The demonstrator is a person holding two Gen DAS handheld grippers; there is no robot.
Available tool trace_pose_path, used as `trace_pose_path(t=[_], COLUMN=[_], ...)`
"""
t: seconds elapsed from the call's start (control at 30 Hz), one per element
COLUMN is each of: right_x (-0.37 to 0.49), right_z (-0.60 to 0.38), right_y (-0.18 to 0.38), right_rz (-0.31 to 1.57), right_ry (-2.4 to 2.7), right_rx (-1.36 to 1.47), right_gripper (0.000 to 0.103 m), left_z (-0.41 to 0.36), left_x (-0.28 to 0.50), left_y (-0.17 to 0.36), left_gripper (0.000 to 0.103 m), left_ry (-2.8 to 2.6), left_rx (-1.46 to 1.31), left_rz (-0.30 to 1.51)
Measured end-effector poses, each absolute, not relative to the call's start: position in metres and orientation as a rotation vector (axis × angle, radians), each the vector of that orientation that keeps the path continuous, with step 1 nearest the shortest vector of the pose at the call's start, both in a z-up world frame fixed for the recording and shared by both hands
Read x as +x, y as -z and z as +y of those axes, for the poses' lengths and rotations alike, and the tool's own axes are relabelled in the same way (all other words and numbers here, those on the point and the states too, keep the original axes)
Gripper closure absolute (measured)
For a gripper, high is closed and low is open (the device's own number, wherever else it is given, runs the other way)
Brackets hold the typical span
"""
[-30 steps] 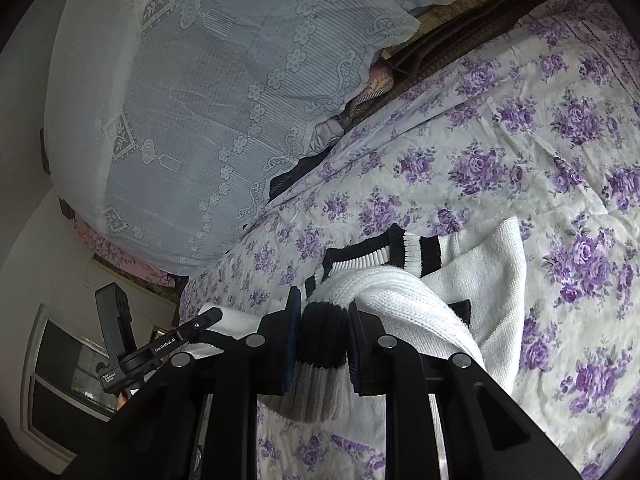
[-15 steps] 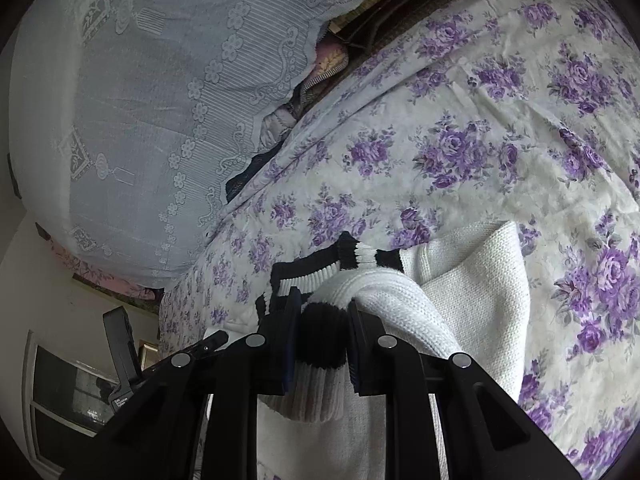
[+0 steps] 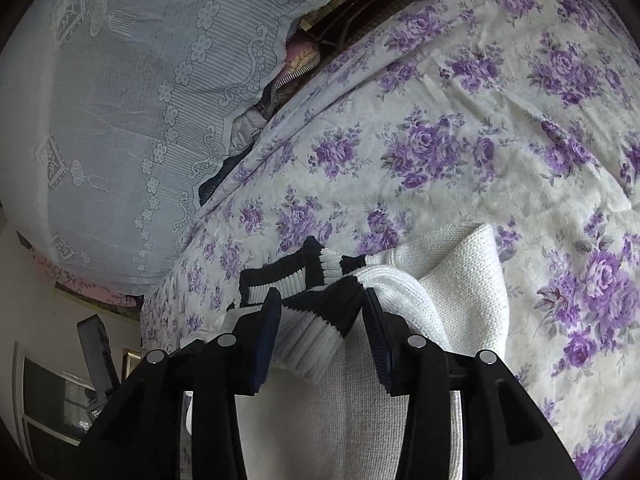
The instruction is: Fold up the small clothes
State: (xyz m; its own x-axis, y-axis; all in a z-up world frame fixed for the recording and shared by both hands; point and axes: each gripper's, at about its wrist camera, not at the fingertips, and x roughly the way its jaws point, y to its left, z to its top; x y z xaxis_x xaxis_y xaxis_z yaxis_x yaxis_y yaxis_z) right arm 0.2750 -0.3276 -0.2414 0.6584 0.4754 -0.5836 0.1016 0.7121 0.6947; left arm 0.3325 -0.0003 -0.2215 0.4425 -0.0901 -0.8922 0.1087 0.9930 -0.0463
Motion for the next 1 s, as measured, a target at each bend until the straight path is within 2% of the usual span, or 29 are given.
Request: trace_pose_path(t=[0.07,0.1,0.17,0.47,1.0], right_x=[0.271,0.268,0.263,0.245,0.227], right_z=[-0.33,-0.331,-0.331,-0.328,-0.305], right_y=[0.235,0.231,0.226,0.221,0.233], right_rz=[0.829,0.824,0.816,0.819,0.871], right_ry=[-0.237,-0.238,-0.242,-0.252,-0.291], right_rx=[0.767,0.764,0.758,0.751,0.715], right_gripper=[0.06,0.06,0.06,0.06,0.06], left_z=[0.0,0.001,0.004,0.022,0.028], left_x=[0.331,0.328,0.322,0.315,0.289], left_y=[0.216,0.212,0.201,0.183,0.21], left_gripper=[0.058,0.043,0.024,0.024,0.024], left_ry=[0.123,0.09,0.014,-0.014,-0.035], left_rx=[0.019,0.039,0.075,0.05,0.116], left_rz=[1.1,1.084,1.021,0.995,1.06])
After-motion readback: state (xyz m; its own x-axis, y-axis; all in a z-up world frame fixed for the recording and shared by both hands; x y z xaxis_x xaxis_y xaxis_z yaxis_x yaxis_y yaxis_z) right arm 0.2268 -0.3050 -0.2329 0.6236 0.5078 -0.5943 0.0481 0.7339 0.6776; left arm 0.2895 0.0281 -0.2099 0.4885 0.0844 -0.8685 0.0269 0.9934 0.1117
